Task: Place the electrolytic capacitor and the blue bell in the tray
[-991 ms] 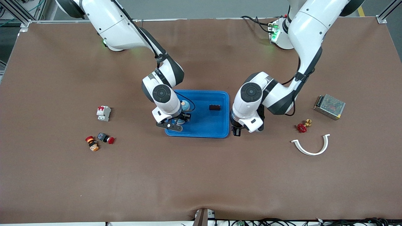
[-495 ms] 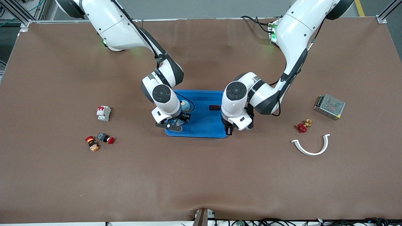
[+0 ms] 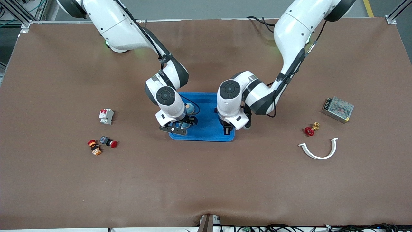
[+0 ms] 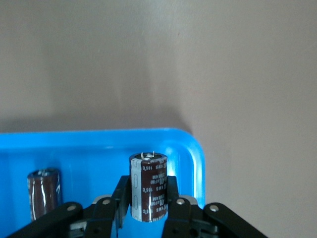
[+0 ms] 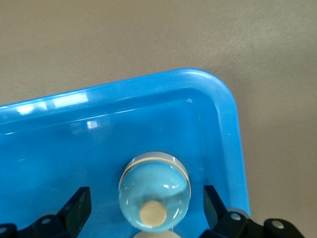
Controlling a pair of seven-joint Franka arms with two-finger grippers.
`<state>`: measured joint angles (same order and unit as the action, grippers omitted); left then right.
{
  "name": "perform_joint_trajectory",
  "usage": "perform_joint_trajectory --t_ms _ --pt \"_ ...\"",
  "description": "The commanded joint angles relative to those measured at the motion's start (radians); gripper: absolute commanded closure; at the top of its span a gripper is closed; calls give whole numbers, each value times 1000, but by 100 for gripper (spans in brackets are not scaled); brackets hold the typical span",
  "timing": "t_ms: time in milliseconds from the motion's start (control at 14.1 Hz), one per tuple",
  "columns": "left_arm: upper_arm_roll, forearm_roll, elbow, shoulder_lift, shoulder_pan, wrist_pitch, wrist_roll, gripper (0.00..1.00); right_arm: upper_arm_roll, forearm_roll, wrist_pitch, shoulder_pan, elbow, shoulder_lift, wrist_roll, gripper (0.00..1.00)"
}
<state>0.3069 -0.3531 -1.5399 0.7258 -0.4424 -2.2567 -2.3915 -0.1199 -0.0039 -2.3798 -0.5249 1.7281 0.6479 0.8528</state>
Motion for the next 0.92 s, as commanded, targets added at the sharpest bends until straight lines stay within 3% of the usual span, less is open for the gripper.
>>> perform_joint_trajectory --t_ms 0,354,495,849 --pt "-11 -23 57 30 -28 29 -35 100 5 -14 126 -7 4 -115 6 0" --pt "-54 -18 84 53 -83 29 -57 100 3 -5 350 37 5 -301 -131 0" --pt "-87 -14 106 79 -125 29 -74 100 2 1 427 74 16 -382 -210 0" --pt "-91 -14 115 96 -142 29 -97 100 5 16 586 212 47 -580 -450 0"
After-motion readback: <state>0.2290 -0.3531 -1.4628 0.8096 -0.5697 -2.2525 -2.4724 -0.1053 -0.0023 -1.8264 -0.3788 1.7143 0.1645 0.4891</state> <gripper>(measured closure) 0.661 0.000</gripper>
